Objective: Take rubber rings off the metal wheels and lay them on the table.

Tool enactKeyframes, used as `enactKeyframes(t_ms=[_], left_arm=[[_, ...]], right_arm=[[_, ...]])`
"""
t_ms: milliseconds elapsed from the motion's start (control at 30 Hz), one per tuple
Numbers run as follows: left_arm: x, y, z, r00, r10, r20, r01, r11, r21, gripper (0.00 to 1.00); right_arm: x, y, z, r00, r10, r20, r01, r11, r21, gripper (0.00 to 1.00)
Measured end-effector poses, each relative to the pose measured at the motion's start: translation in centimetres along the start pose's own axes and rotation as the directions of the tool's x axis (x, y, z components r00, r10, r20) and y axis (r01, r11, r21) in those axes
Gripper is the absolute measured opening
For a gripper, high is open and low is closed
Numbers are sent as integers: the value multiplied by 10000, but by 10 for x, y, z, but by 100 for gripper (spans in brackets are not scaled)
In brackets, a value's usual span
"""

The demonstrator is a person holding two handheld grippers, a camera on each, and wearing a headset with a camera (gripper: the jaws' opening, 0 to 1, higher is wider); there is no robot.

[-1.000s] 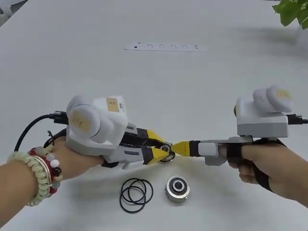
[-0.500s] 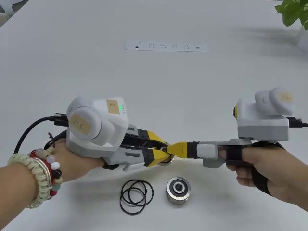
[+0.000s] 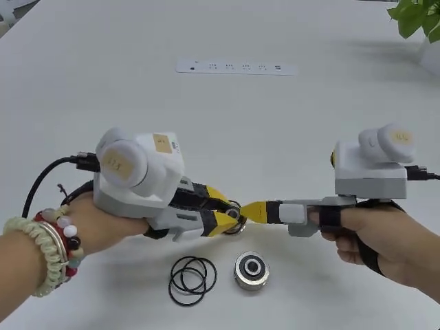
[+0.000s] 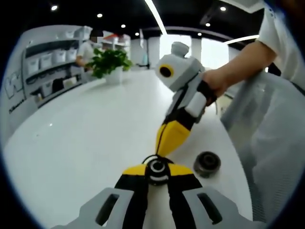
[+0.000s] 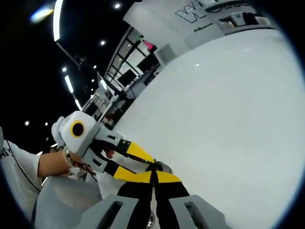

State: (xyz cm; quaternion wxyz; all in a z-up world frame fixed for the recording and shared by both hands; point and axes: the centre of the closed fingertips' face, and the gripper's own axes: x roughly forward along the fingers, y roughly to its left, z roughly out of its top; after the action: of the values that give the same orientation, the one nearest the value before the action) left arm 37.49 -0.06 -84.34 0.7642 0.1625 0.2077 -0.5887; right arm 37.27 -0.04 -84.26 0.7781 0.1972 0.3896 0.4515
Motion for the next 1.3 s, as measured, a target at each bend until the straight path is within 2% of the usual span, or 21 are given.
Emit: enactKeyframes(t_ms=[100,233,300,400,533,633,733,833,967,1100,1300], left_arm=[[-7,2,3,10000,16,28,-16,10000,-23,17],[-15,6,6,9996,228,-137,-224,9994,272,30],[-21,9,9,9993,353,-145,-347,9985,428,33],[-31,11,17,9989,468,1,-468,9979,456,35],[-44,8,25,9994,338,69,-339,9992,225,44],[-56,9,32,9981,583,210,-591,9974,414,49],[-65,10,37,9969,715,329,-726,9968,347,54],[-79,11,46,9934,961,620,-981,9947,293,56],[-94,12,53,9895,1216,778,-1250,9913,403,59],[-109,16,56,9840,1655,659,-1696,9835,625,59],[-135,17,64,9711,2234,837,-2288,9715,614,65]], right_arm=[[1,2,2,10000,52,34,-52,10000,-30,0],[2,4,1,10000,79,-17,-79,9999,-151,0],[1,5,1,10000,80,-55,-81,9997,-218,0],[0,7,2,10000,87,-49,-88,9994,-334,0],[-2,10,6,9999,122,63,-119,9990,-441,0],[-4,13,9,9998,146,166,-137,9985,-531,0],[-6,15,13,9994,198,274,-182,9982,-578,0],[-9,19,18,9987,273,441,-243,9974,-682,0],[-11,24,24,9974,379,609,-334,9968,-733,0],[-14,30,29,9957,509,777,-446,9957,-812,0],[-19,41,37,9914,828,1013,-727,9924,-992,0]])
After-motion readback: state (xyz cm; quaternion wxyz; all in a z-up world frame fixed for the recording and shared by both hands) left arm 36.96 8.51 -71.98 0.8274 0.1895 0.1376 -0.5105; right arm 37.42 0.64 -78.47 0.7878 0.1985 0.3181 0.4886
